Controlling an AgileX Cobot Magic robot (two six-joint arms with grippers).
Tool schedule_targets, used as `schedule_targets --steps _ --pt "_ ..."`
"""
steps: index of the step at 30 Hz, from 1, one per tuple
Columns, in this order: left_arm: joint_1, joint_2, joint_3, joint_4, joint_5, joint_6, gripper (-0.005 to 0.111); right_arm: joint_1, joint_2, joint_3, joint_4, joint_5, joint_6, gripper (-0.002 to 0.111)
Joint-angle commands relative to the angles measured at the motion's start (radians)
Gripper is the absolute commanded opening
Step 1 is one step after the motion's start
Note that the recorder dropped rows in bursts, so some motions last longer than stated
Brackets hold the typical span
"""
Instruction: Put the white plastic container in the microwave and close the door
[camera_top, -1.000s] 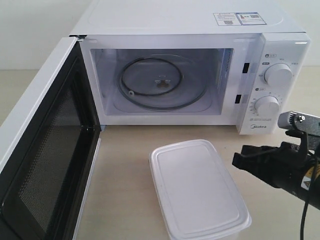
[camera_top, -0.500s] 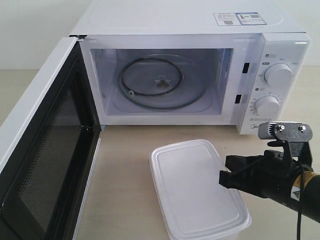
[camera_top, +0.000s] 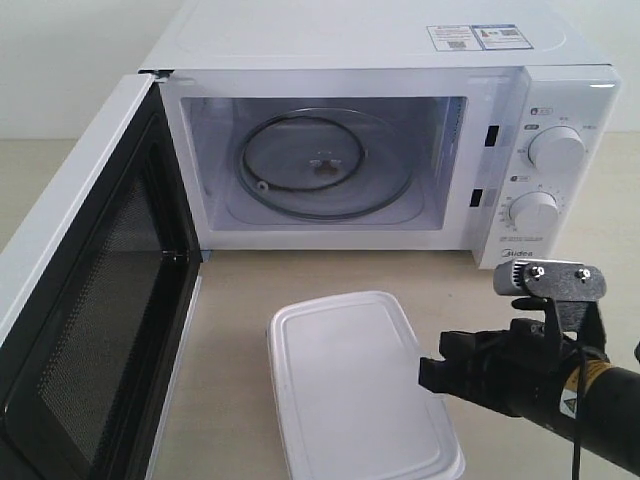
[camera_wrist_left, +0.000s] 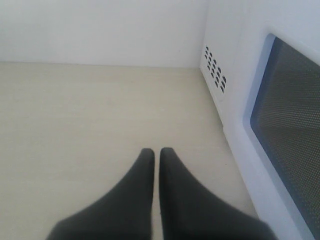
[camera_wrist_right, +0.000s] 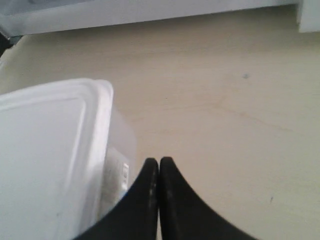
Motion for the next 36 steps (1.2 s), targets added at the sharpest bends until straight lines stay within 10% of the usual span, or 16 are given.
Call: schedule_targets --steps 1,10,16,19,36 --pt "-0.004 -0.003 0.004 -0.007 -0.003 0.004 0.004 -0.025 -0.002 0.0 0.084 0.008 0.091 0.0" --pt "-0.004 -0.003 0.004 -0.007 -0.003 0.004 0.004 -0.037 -0.067 0.0 -0.076 0.041 0.362 0.0" --pt "-0.004 -0.003 0.004 -0.007 -0.003 0.004 0.004 -0.214 -0.192 0.0 -0.585 0.266 0.559 0.0" --pt "-0.004 -0.003 0.004 -0.007 -0.003 0.004 0.004 -0.361 -0.161 0.0 -0.985 0.082 0.699 0.0" --pt "-0.004 -0.003 0.004 -0.007 -0.003 0.004 0.004 -0.526 0.11 -0.027 -1.246 -0.412 0.579 0.0"
